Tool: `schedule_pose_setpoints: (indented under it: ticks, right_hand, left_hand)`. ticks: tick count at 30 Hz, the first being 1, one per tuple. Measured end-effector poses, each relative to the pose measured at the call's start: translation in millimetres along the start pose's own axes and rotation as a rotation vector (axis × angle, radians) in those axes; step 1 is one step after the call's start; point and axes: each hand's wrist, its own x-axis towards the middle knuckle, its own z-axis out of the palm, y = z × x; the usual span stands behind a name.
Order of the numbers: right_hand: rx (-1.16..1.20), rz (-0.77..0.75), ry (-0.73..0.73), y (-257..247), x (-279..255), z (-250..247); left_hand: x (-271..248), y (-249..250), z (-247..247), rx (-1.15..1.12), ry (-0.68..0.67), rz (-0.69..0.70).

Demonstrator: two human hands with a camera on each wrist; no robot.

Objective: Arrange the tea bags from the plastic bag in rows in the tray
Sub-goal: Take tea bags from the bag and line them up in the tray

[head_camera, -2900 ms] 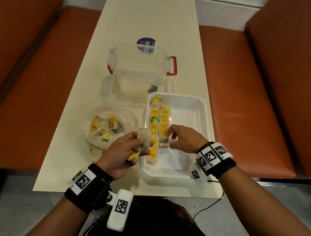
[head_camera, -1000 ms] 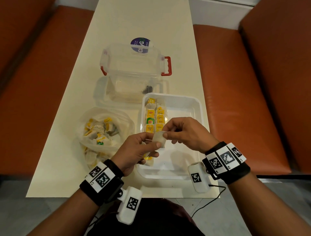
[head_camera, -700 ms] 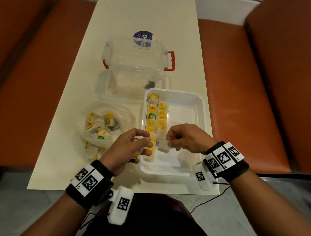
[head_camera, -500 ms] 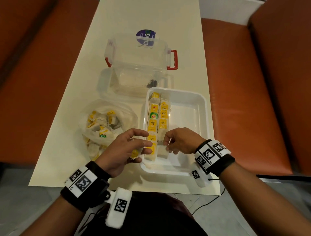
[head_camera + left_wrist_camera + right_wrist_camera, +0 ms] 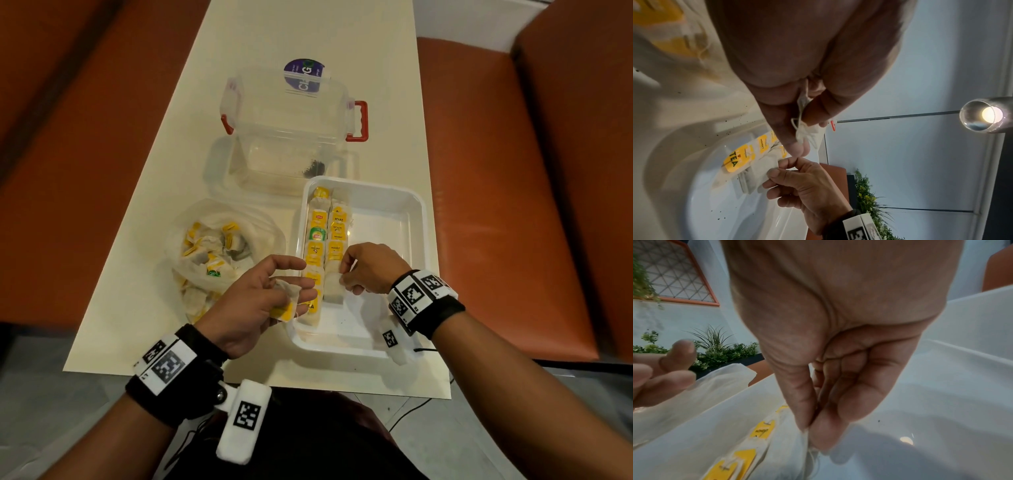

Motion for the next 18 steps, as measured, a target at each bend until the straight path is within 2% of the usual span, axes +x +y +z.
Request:
schedule_pose_setpoints:
  ticks: [7,14,18]
  right_hand:
    - [0.003,-0.007,0.028,3,0,0]
    - [0.046,0.004,0.084,10,-4,1]
    - [0.093,0.002,0.164,10,-12,1]
  left_hand:
    - [3,3,2,-0.125,0.027,-0.042]
    - [7,3,5,-0.143,0.037,-0.044]
    - [10,2,9,-0.173,0.056,-0.041]
